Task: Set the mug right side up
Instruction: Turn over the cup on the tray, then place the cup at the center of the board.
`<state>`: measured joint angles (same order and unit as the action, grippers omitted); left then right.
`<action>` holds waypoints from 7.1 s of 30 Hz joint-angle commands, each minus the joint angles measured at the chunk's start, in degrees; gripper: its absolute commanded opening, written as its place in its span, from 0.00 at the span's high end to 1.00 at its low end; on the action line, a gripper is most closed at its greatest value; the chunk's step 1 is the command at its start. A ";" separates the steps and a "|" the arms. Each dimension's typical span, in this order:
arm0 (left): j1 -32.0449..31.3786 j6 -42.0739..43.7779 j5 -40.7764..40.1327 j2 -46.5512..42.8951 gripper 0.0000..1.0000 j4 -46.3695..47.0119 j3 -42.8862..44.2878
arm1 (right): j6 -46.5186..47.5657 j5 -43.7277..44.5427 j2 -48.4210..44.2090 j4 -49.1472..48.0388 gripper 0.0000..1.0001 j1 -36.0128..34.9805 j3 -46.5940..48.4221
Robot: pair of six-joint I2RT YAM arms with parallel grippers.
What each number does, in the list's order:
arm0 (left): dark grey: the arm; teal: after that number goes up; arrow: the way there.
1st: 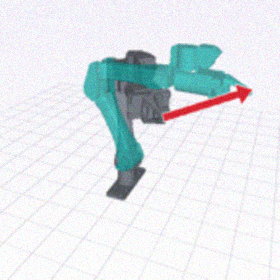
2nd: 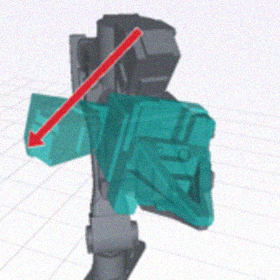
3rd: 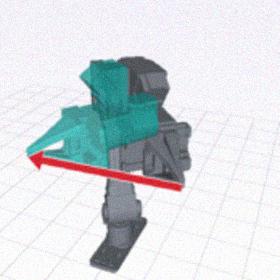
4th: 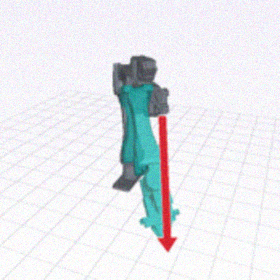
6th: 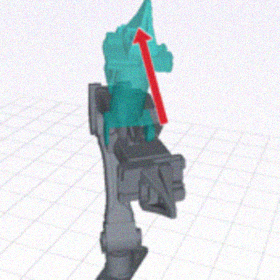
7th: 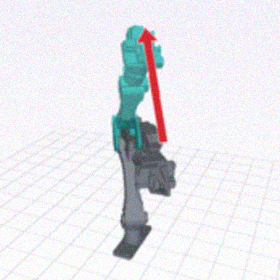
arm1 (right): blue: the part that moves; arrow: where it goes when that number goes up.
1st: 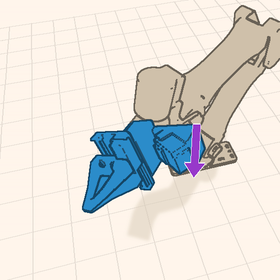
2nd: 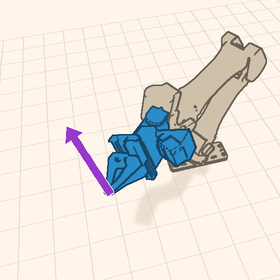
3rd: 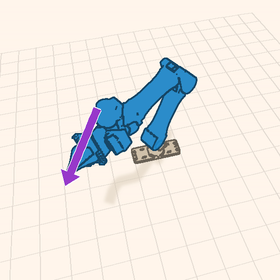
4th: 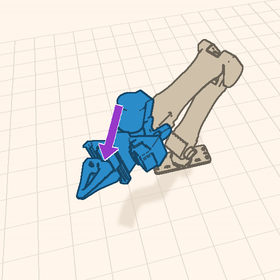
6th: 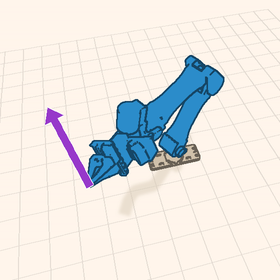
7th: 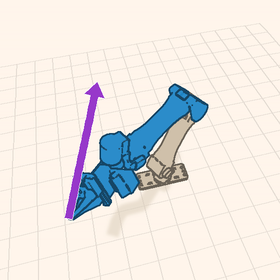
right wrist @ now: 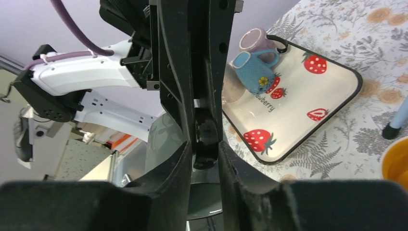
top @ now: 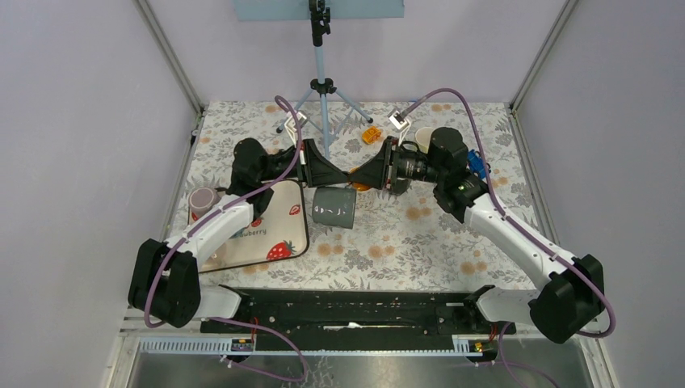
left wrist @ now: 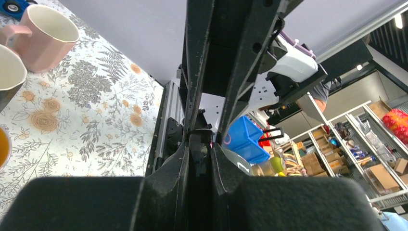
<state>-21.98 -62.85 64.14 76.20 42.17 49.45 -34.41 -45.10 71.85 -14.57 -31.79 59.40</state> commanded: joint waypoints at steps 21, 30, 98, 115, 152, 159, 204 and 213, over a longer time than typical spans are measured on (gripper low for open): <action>-0.52 -3.65 3.16 0.07 0.99 7.30 1.80 | -1.88 -1.61 1.66 -2.78 1.00 -0.47 2.29; -0.52 0.38 4.60 -1.57 0.82 0.89 1.67 | -0.97 0.45 2.21 0.72 1.00 -0.22 3.91; -0.34 7.70 6.60 -0.86 1.00 -5.29 0.71 | -0.03 -9.30 3.40 0.22 0.73 4.40 1.07; -0.61 2.03 6.29 1.56 1.00 3.04 -0.05 | 3.05 -11.47 5.36 2.04 0.69 1.68 2.22; -10.54 30.18 -18.09 9.44 0.52 -35.59 3.10 | 11.54 16.80 -3.75 29.85 1.00 0.26 -4.28; -13.09 29.07 -21.46 12.22 0.51 -34.42 3.02 | 12.55 21.48 -3.92 35.09 1.00 0.12 -4.56; -19.07 28.91 -28.43 12.16 0.50 -41.86 6.39 | 15.75 54.64 13.08 70.22 1.00 0.53 14.84; -19.14 30.76 -28.07 9.59 0.49 -46.77 7.61 | 18.59 55.83 17.51 73.81 1.00 6.33 18.89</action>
<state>-40.93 -34.02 36.18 88.75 -2.98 54.78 -17.72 8.97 88.20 56.12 -27.73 74.52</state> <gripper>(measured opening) 0.509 0.231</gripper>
